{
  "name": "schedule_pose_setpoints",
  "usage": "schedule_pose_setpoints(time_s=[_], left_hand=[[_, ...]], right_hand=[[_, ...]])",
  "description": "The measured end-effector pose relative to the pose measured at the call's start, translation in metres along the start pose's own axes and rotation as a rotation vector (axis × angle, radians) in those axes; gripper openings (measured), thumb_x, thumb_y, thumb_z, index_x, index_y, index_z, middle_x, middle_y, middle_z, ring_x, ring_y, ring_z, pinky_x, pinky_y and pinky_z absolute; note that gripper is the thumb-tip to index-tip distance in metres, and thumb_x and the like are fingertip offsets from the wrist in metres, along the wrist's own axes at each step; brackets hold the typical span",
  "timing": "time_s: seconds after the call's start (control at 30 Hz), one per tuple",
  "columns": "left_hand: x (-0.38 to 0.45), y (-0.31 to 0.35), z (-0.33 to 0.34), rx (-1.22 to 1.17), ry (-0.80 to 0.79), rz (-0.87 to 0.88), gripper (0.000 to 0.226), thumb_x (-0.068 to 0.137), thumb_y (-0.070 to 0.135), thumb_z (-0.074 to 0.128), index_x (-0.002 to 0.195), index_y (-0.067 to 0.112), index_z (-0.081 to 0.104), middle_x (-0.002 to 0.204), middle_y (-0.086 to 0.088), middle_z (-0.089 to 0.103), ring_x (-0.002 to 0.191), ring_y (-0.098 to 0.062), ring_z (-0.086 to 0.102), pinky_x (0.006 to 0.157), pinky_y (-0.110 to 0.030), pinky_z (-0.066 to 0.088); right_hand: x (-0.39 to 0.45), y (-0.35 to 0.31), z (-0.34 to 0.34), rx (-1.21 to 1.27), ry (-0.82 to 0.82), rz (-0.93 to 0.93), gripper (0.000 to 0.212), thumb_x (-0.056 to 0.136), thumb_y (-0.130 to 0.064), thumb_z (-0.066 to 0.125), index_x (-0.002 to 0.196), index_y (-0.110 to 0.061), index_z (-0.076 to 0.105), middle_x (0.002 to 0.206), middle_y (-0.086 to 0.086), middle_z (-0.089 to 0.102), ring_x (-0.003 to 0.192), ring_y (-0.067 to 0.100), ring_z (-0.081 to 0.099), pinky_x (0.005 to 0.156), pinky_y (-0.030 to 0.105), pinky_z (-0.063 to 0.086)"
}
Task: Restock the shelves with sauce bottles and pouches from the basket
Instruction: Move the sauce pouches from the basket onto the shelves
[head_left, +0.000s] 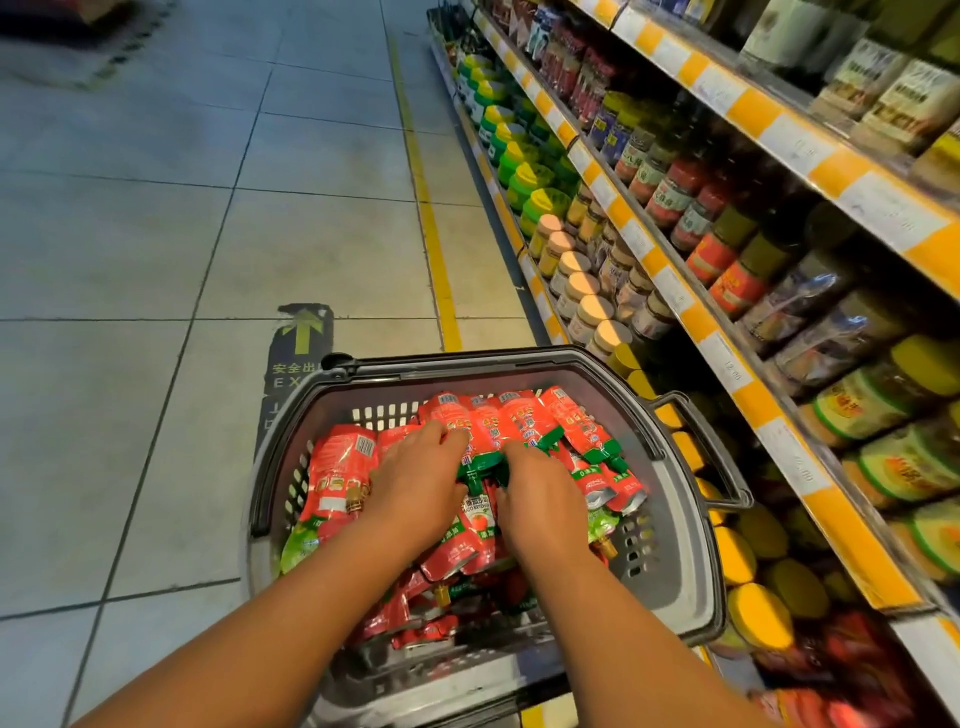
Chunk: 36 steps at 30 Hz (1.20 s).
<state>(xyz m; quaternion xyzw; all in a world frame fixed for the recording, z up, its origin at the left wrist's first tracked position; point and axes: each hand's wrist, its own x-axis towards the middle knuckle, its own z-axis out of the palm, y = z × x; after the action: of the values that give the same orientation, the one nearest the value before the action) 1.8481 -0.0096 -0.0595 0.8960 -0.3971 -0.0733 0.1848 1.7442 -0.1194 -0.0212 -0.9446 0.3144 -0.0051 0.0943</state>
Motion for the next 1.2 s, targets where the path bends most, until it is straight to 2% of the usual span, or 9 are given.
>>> schedule_pose_setpoints(time_s=[0.2, 0.33, 0.4, 0.53, 0.67, 0.8, 0.9, 1.07, 1.2], left_hand=[[0.006, -0.005, -0.009, -0.003, 0.011, 0.042, 0.045, 0.093, 0.029, 0.072, 0.135, 0.023, 0.056, 0.124, 0.001, 0.06, 0.115, -0.024, 0.058, 0.091, -0.04, 0.053], [0.004, -0.005, -0.018, -0.041, 0.064, 0.05, 0.032, 0.096, 0.033, 0.059, 0.125, 0.021, 0.06, 0.114, 0.002, 0.067, 0.104, -0.023, 0.064, 0.081, -0.043, 0.056], [0.007, -0.006, -0.026, -0.098, 0.096, 0.037, 0.03, 0.097, 0.033, 0.054, 0.123, 0.022, 0.063, 0.107, 0.002, 0.07, 0.097, -0.024, 0.066, 0.076, -0.043, 0.056], [0.015, -0.011, -0.045, -0.246, 0.185, -0.03, 0.024, 0.1, 0.028, 0.051, 0.114, 0.022, 0.07, 0.089, -0.001, 0.072, 0.082, -0.027, 0.067, 0.066, -0.04, 0.05], [0.023, -0.018, -0.059, -0.338, 0.24, -0.15, 0.019, 0.1, 0.016, 0.053, 0.083, 0.012, 0.06, 0.067, -0.003, 0.059, 0.061, -0.026, 0.056, 0.056, -0.041, 0.039], [0.023, -0.021, -0.07, -0.455, 0.323, -0.184, 0.019, 0.105, 0.019, 0.053, 0.094, 0.017, 0.067, 0.073, 0.001, 0.065, 0.064, -0.017, 0.059, 0.054, -0.035, 0.039], [0.02, -0.022, -0.078, -0.546, 0.391, -0.224, 0.018, 0.106, 0.024, 0.054, 0.105, 0.02, 0.072, 0.079, 0.006, 0.068, 0.069, -0.012, 0.063, 0.06, -0.036, 0.05], [0.01, -0.027, -0.09, -0.643, 0.417, -0.24, 0.014, 0.106, 0.03, 0.057, 0.105, 0.028, 0.071, 0.087, 0.014, 0.07, 0.076, -0.006, 0.068, 0.062, -0.035, 0.06], [0.002, -0.028, -0.101, -0.824, 0.421, -0.285, 0.009, 0.106, 0.031, 0.059, 0.105, 0.032, 0.068, 0.097, 0.009, 0.072, 0.069, -0.01, 0.076, 0.057, -0.033, 0.064]], right_hand=[[0.005, -0.005, -0.001, 0.058, 0.047, 0.037, 0.016, 0.091, -0.007, 0.061, 0.094, -0.019, 0.051, 0.088, 0.001, 0.062, 0.071, 0.024, 0.051, 0.055, 0.033, 0.034], [0.01, -0.006, -0.007, 0.122, 0.061, 0.057, 0.002, 0.094, -0.016, 0.053, 0.094, -0.015, 0.055, 0.092, 0.006, 0.061, 0.075, 0.029, 0.057, 0.057, 0.035, 0.036], [0.012, -0.005, -0.01, 0.155, 0.08, 0.074, 0.008, 0.095, -0.014, 0.049, 0.09, -0.013, 0.055, 0.093, 0.01, 0.062, 0.077, 0.032, 0.059, 0.058, 0.036, 0.039], [0.016, -0.003, -0.017, 0.234, 0.139, 0.095, 0.033, 0.098, -0.012, 0.046, 0.124, -0.01, 0.067, 0.107, 0.012, 0.063, 0.091, 0.03, 0.06, 0.076, 0.042, 0.051], [0.018, 0.001, -0.023, 0.33, 0.207, 0.111, 0.036, 0.097, -0.018, 0.049, 0.126, -0.016, 0.069, 0.11, 0.007, 0.065, 0.094, 0.022, 0.058, 0.076, 0.034, 0.047], [0.014, 0.002, -0.027, 0.342, 0.202, 0.069, 0.032, 0.097, -0.016, 0.06, 0.128, -0.022, 0.069, 0.114, 0.002, 0.066, 0.103, 0.019, 0.059, 0.088, 0.034, 0.05], [0.011, 0.002, -0.029, 0.317, 0.207, 0.033, 0.029, 0.098, -0.016, 0.062, 0.126, -0.02, 0.068, 0.112, 0.002, 0.065, 0.102, 0.02, 0.058, 0.088, 0.034, 0.049], [0.003, 0.005, -0.037, 0.323, 0.315, 0.014, 0.013, 0.102, -0.026, 0.059, 0.112, -0.019, 0.064, 0.108, -0.005, 0.055, 0.091, 0.019, 0.057, 0.072, 0.037, 0.051], [-0.006, 0.014, -0.042, 0.222, 0.358, 0.052, 0.018, 0.103, -0.035, 0.057, 0.105, -0.018, 0.057, 0.104, -0.005, 0.043, 0.092, 0.02, 0.052, 0.065, 0.037, 0.049]])
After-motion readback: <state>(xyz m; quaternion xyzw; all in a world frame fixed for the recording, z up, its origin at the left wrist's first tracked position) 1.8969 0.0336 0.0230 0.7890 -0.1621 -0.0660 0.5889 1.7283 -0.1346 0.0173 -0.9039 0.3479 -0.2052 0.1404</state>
